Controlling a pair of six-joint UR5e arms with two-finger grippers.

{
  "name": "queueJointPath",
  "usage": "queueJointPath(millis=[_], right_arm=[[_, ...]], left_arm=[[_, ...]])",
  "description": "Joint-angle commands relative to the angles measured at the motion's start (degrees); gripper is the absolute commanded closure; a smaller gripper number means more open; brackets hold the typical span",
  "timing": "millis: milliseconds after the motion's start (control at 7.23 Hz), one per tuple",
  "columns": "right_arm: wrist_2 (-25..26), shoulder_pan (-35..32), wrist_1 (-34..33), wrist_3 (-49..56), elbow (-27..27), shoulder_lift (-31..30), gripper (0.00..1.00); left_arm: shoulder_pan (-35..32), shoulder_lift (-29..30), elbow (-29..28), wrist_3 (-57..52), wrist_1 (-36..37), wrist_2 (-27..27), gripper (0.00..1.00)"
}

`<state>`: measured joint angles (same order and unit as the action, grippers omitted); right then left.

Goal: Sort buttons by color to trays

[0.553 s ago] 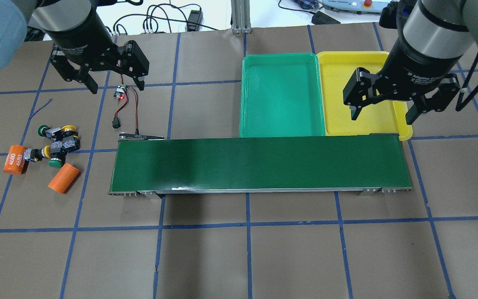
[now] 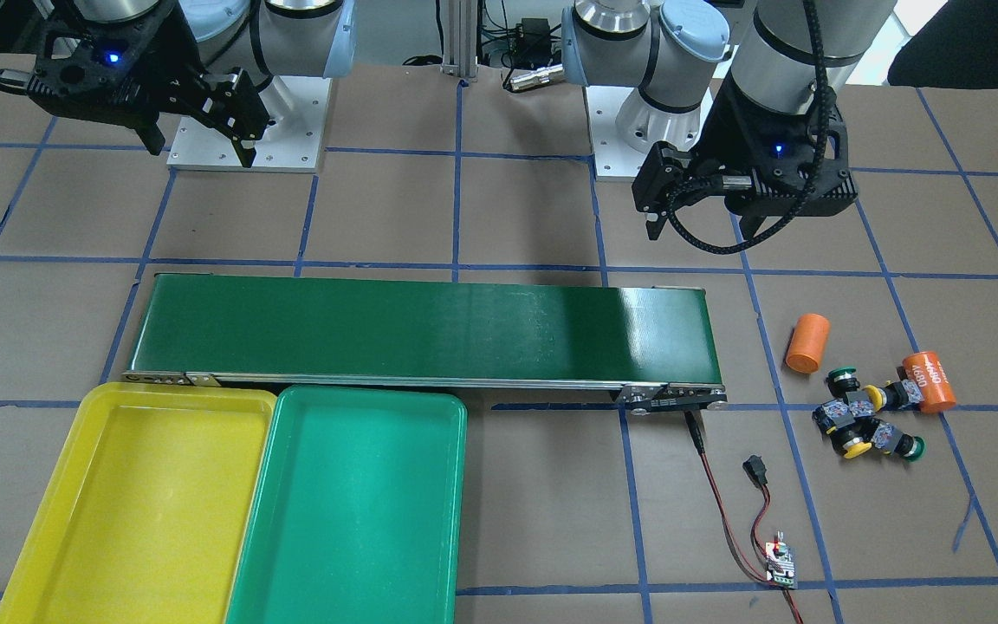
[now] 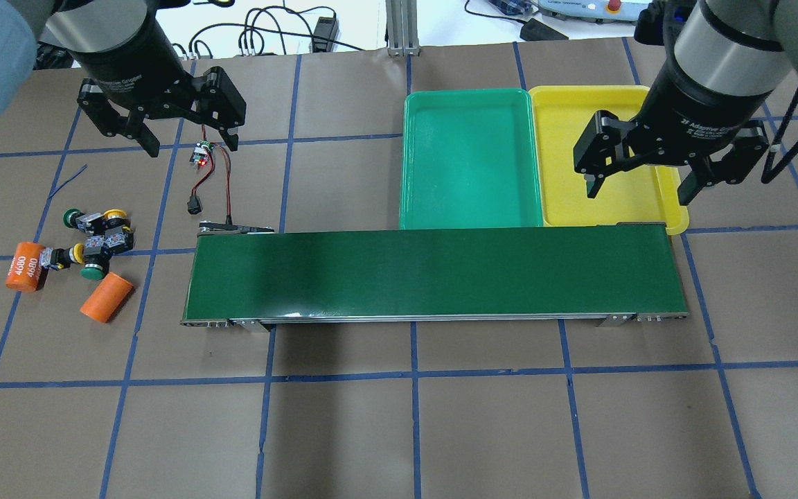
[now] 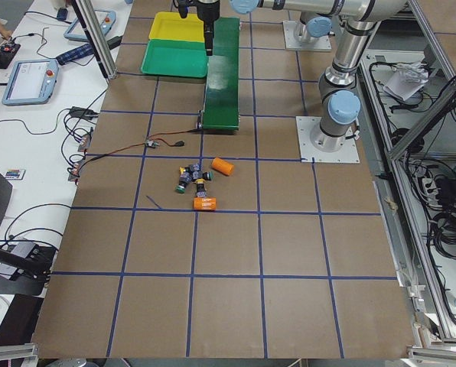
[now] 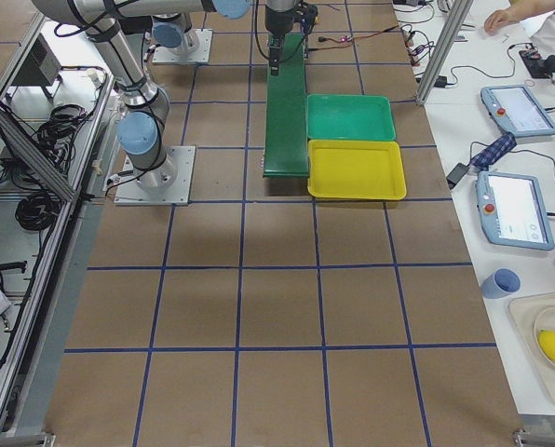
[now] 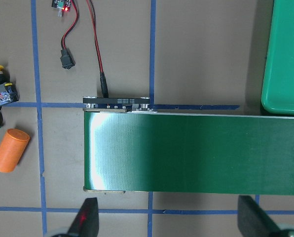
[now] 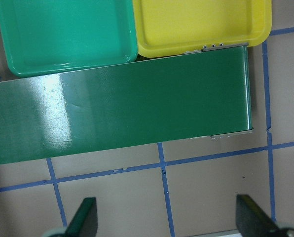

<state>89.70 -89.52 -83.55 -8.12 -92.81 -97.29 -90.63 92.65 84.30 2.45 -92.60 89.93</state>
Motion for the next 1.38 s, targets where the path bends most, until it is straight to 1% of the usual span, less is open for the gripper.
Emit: queueJointPath(millis=[0, 553, 1244], right_arm=[[-0.05, -0.04, -0.03, -0.41, -0.09, 0.00, 0.00], [0.04, -0.04, 0.05, -0.41, -0.17, 0.00, 0.00], [0.04, -0.21, 0.05, -0.50, -0.26, 0.00, 0.00]], left_arm=[[0.36, -0.28, 0.87, -0.61, 0.48, 0.41, 0.00], [0.71, 0.69, 0.87, -1.14, 1.10, 0.51, 0.00], [0.63, 0.42, 0.95, -0.87, 1.19, 0.59, 0.00]])
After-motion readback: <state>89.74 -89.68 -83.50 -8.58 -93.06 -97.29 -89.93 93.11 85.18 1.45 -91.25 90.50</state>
